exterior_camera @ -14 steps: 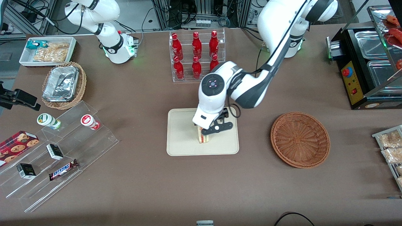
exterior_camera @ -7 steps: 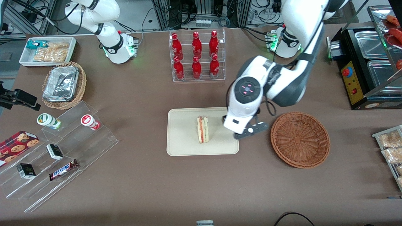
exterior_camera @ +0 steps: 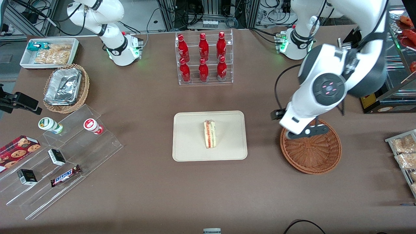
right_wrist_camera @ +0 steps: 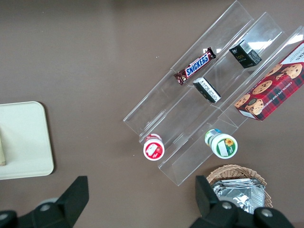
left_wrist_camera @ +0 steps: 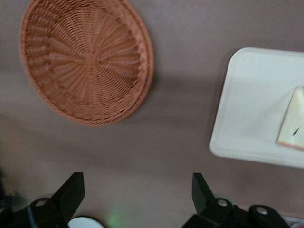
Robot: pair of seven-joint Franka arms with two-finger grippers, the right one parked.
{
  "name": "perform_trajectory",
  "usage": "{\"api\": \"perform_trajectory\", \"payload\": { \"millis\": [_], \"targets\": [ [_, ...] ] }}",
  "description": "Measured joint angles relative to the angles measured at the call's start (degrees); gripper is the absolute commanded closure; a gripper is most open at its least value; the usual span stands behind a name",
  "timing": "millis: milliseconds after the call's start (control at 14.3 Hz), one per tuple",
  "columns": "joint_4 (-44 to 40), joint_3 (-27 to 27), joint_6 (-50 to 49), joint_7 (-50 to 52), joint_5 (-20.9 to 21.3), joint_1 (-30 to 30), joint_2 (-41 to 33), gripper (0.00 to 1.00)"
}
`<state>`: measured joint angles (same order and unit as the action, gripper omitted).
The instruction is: Place sandwich from basket to tray
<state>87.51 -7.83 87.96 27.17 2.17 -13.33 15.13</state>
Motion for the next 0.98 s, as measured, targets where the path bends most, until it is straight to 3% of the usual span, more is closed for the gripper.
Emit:
{"api": "perform_trajectory", "payload": {
  "millis": [560, 980],
  "targets": [
    [2.4, 0.5, -4.9, -20.8, -0.1, 12.5, -10.5, 0.00],
    [2.7, 4.8, -3.2, -28.1, -0.5, 13.6, -12.8, 0.00]
  ]
}}
